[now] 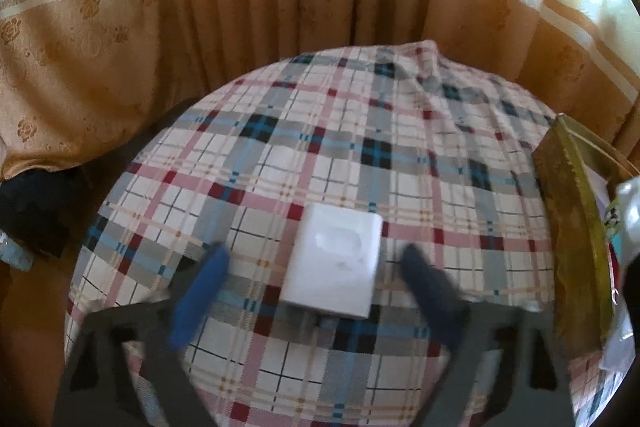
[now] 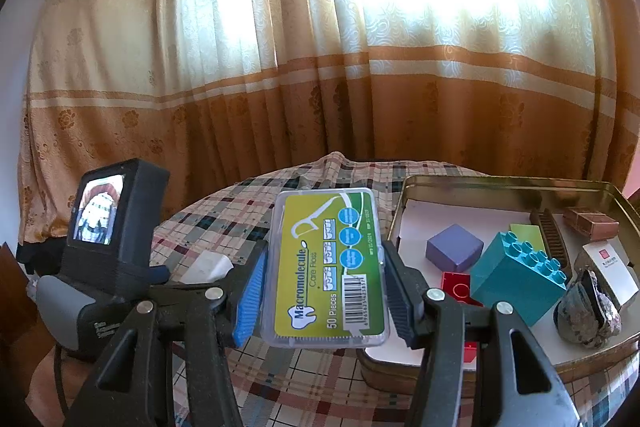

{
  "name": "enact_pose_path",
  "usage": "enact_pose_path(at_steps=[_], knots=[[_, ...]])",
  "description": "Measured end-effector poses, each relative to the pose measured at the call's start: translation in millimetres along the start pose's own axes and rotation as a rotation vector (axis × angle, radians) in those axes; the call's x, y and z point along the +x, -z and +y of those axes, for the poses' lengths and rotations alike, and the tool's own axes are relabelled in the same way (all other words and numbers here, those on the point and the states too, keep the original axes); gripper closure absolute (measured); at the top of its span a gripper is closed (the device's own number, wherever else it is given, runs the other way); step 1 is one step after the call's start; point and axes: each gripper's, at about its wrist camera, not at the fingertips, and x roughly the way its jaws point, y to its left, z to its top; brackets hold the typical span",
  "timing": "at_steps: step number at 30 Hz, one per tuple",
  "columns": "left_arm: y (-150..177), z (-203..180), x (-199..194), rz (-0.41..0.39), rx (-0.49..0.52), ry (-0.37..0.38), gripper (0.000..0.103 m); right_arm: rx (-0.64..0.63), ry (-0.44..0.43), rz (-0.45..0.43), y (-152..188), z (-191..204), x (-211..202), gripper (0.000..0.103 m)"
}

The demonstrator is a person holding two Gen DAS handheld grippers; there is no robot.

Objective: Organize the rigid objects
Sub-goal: 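Lift the floss-pick case with the right gripper while the left gripper grasps the white charger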

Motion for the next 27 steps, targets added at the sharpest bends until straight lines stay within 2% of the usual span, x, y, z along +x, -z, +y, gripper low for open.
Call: enact_pose_path(at_steps=[2,3,8,11,13,15,21,27], knots=[[2.2,-2.7,-4.0,-0.016,0.018,0.013,0.063,-0.001,0.001,0.0,0.0,0.9,-0.5,0.046],[2.4,-5.1,-5.0,-0.019,0.028,0.019,0.066,-0.001,0.002,-0.001,-0.1,0.7,-0.7,0.046],[10.0,-6.8,-18.9,-0.057,-0.012,0.026,0.066,-0.006,0.012,-0.014,-0.4,0.8,-3.7,0.046],[16.2,-16.0,-42.7,-0.17,0.003,-0.027,0.066,-0.009,0.025,-0.023,-0.4,-0.3,-5.3,0.046],[22.1,-26.3,-63.9,-0.28,0.047,-0.075,0.066,0.003,0.039,-0.042,-1.1,-3.3,-9.3,0.046],[27.1,-32.1,-76.2,-0.332,0.077,-0.09,0.066,0.019,0.058,-0.055,-1.9,-8.0,-11.6,0.046],[29.3,-32.1,-82.6,-0.328,0.058,-0.05,0.066,0.043,0.079,-0.07,-3.8,-16.0,-14.6,0.046],[33.6,-35.3,-86.5,-0.341,0.057,-0.06,0.066,0.016,0.09,-0.121,-3.6,-14.4,-27.6,0.046]])
